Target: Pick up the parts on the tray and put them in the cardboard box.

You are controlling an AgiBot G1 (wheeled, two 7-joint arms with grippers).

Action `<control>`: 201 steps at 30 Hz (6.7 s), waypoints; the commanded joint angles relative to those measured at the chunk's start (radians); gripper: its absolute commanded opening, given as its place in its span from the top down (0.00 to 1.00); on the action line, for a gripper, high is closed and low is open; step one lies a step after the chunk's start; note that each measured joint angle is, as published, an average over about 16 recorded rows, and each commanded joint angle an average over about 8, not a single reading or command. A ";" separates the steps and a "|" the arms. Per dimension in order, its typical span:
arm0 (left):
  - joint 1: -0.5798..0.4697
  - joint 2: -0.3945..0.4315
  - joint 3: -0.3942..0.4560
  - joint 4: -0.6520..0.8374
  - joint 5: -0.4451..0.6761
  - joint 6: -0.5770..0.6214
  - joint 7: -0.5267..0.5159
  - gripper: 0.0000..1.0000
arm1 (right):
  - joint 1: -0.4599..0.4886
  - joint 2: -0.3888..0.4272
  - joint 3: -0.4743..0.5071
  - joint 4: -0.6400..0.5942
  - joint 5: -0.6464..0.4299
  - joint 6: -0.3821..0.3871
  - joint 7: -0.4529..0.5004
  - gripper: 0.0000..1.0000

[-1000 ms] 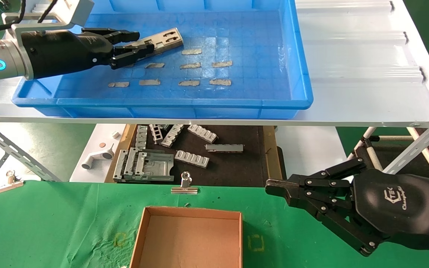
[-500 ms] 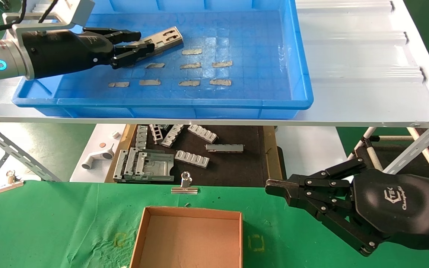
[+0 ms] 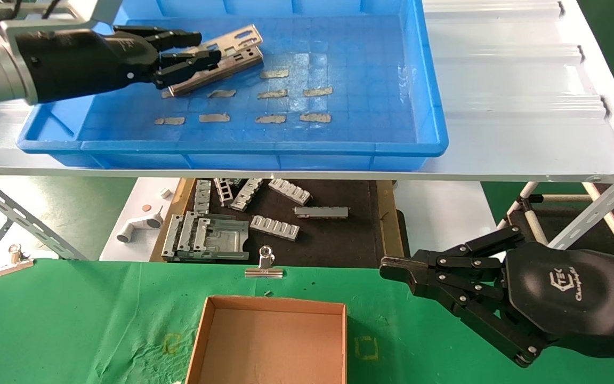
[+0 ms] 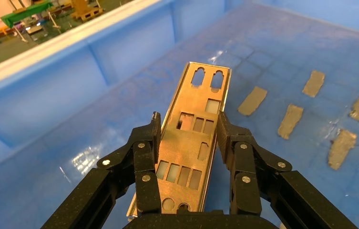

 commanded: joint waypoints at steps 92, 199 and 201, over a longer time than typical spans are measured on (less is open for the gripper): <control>0.700 -0.219 0.538 -0.849 -0.263 -0.154 -0.073 0.00 | 0.000 0.000 0.000 0.000 0.000 0.000 0.000 1.00; 0.902 -0.439 -0.217 -1.264 -0.529 0.258 -0.447 0.00 | 0.000 0.000 0.000 0.000 0.000 0.000 0.000 0.00; 0.902 -0.439 -0.217 -1.263 -0.529 0.257 -0.447 0.00 | 0.000 0.000 0.000 0.000 0.000 0.000 0.000 0.00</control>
